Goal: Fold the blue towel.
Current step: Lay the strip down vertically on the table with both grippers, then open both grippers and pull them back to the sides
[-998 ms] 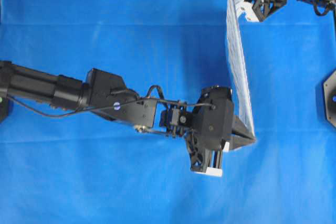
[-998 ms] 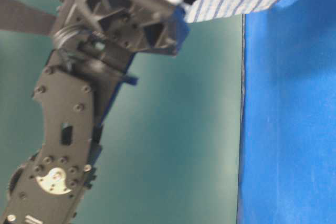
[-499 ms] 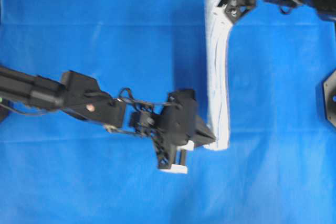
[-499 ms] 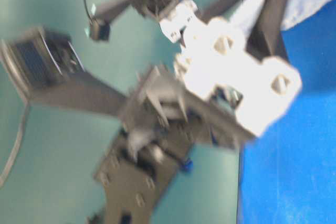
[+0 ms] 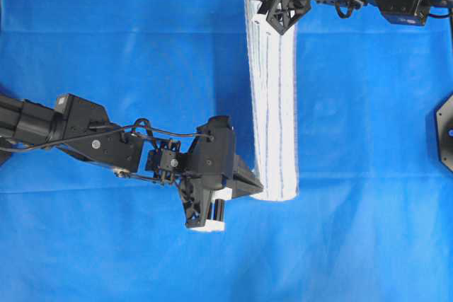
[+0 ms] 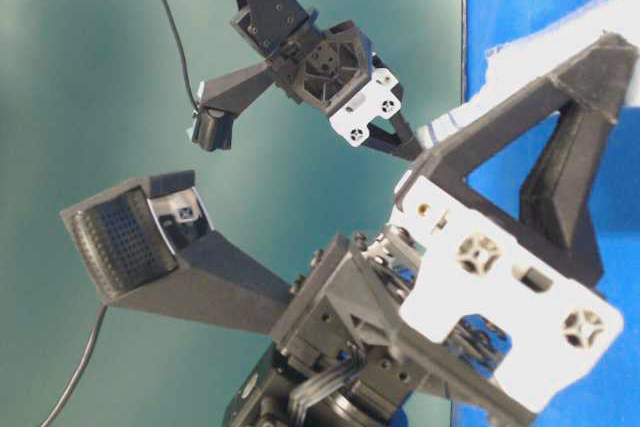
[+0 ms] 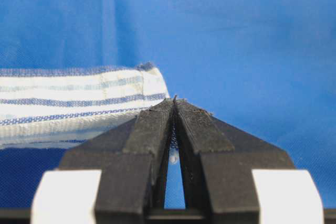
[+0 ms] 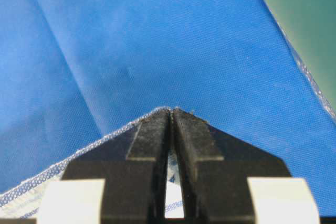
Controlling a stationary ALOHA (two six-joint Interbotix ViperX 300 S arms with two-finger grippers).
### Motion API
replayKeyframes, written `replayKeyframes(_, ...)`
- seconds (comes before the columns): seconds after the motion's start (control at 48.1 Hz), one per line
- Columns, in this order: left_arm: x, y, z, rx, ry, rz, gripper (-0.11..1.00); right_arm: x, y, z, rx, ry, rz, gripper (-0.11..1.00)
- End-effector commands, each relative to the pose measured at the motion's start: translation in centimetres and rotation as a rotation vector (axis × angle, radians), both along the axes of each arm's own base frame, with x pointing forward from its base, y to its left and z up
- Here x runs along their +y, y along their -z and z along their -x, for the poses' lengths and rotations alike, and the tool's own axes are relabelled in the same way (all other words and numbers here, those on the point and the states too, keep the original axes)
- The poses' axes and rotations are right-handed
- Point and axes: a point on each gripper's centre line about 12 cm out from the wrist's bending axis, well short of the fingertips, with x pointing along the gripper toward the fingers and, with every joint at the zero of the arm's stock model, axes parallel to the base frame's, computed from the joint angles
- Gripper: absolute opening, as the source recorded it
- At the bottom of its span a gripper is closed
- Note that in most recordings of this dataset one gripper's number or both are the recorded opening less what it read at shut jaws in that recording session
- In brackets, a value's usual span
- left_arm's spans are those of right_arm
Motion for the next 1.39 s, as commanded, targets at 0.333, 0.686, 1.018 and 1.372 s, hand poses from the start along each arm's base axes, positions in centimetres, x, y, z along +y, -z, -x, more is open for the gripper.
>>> replayKeyframes(0.333, -0.1, -2.2, -0.2, -0.057, 0.005, 0.006, 0.33, -0.5, -1.6, -0.3, -0.014, -0.018, 0.049, 0.05)
replayKeyframes(0.686, 1.8, -6.8, 1.3, -0.071, -0.008, -0.034, 0.49, 1.2, -4.8, 0.4, 0.012, -0.094, 0.135, 0.55)
replayKeyframes(1.018, 7.8, -11.2, 4.7, -0.167, -0.093, -0.151, 0.49, 5.2, -8.4, 3.4, -0.071, -0.138, 0.168, 0.49)
replayKeyframes(1.372, 13.1, -12.8, 12.1, -0.31, -0.263, -0.173, 0.49, 11.9, -10.3, 9.4, -0.325, -0.215, 0.167, 0.49)
